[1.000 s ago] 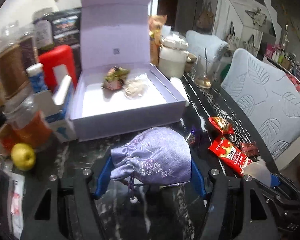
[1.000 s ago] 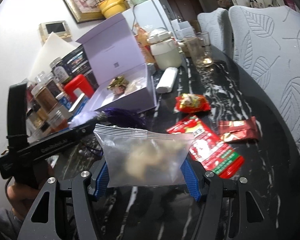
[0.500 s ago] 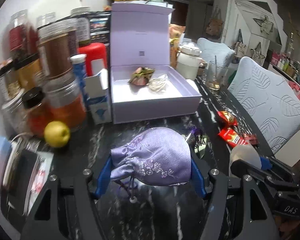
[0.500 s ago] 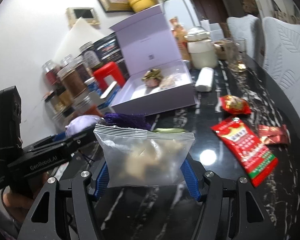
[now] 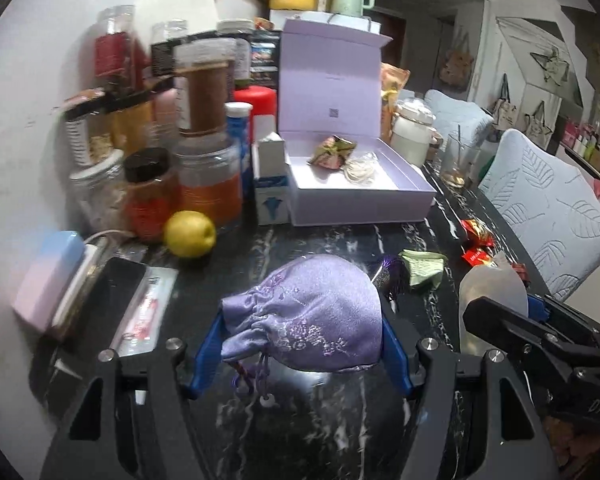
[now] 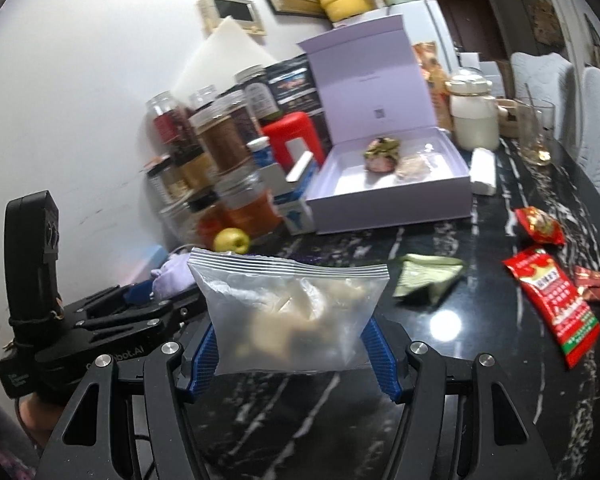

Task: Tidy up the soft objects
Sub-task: 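Carry the pouch in the left tool and zip bag in the right tool toward the lavender box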

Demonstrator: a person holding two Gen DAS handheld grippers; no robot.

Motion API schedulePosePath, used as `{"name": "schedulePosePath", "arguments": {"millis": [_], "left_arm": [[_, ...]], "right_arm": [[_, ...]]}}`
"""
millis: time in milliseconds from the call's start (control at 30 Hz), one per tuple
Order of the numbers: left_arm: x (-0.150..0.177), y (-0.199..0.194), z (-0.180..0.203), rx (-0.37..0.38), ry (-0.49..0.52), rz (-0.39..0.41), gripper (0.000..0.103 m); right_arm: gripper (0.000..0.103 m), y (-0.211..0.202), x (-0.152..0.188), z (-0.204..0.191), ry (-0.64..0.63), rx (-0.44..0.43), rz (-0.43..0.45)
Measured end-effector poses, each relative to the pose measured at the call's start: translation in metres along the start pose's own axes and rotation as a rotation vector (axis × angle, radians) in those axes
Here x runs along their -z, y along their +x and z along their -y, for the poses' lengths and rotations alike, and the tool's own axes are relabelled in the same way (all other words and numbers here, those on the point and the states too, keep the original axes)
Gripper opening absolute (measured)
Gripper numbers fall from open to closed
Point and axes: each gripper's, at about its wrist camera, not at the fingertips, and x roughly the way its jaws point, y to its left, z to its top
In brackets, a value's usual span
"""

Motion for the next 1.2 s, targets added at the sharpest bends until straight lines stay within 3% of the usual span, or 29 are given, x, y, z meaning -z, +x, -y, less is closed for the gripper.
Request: {"name": "schedulePosePath", "arguments": {"millis": [267, 567, 900, 1200], "left_arm": [[-0.020, -0.018, -0.009, -0.012, -0.007, 0.055, 0.067], [-0.066, -0.019, 0.003, 0.014, 0.016, 0.137, 0.067], [-0.129, 0.006, 0.020, 0.059, 0.030, 0.188, 0.067], [-0.178, 0.038, 0.029, 0.052, 0.053, 0.228, 0.067]], "right_arm": [[0.064, -0.008, -0.016, -0.025, -0.051, -0.023, 0.030], [0.064, -0.012, -0.063, -0.028, -0.089, -0.011, 0.092], [0.064, -0.012, -0.120, -0.009, -0.119, 0.048, 0.162], [0.064, 0.002, -0.165, 0.018, -0.128, 0.079, 0.202]]}}
